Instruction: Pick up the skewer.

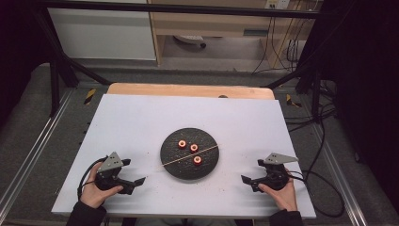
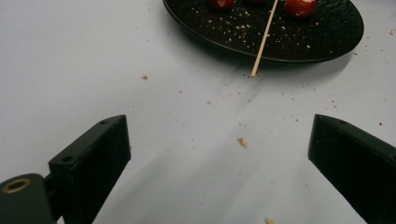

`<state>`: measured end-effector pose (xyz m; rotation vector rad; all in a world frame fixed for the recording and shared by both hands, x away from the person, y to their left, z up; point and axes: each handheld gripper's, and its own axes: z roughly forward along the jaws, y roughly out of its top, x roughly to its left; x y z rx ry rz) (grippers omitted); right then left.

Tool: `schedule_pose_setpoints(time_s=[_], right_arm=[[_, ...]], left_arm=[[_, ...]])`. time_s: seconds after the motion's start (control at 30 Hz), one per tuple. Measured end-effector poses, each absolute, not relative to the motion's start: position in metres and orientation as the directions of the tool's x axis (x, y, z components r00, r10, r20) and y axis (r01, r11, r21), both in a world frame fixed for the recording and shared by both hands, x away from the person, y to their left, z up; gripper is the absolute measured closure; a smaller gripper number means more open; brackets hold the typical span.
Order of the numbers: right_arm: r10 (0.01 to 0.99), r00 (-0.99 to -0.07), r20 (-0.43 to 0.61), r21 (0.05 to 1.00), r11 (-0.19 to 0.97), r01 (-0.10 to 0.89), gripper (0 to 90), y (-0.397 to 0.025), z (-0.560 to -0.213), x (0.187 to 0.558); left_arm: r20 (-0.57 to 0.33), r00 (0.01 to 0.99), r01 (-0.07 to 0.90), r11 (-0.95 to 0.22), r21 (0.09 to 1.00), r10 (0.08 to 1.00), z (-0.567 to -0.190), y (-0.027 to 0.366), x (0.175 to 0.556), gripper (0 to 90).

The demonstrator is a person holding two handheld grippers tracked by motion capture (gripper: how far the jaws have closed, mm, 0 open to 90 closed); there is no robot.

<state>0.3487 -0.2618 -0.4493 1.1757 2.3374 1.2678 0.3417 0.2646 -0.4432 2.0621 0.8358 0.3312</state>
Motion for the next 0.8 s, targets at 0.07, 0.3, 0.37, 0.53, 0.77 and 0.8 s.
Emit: schedule_pose_setpoints(time_s=[0.07,0.3,0.37,0.53,0.77,0.8], right_arm=[[0.741,-0.651,0.162,0.786,0.302,0.539,0.7,-0.262,-0.449,0.349],[0.741,-0.653,0.156,0.786,0.307,0.537,0.7,-0.261,-0.45,0.349],[0.742,-0.652,0.155,0.784,0.31,0.539,0.6,-0.261,-0.45,0.349],[0.743,-0.651,0.155,0.785,0.308,0.538,0.6,-0.261,-0.449,0.349],[0.742,-0.653,0.15,0.786,0.312,0.534,0.6,-0.261,-0.449,0.349],[0.743,-0.654,0.145,0.786,0.315,0.532,0.6,-0.26,-0.449,0.349]], left_arm=[[-0.068,0.736,0.443,-0.404,0.801,0.673,-0.443,0.265,0.342,5.5],[-0.071,0.735,0.449,-0.405,0.797,0.674,-0.442,0.262,0.342,5.6],[-0.07,0.739,0.446,-0.409,0.796,0.67,-0.441,0.26,0.342,5.7],[-0.065,0.74,0.447,-0.417,0.791,0.67,-0.438,0.256,0.342,6.1],[-0.056,0.744,0.448,-0.436,0.781,0.665,-0.433,0.25,0.344,6.6],[-0.054,0.745,0.448,-0.439,0.779,0.665,-0.433,0.249,0.344,6.6]])
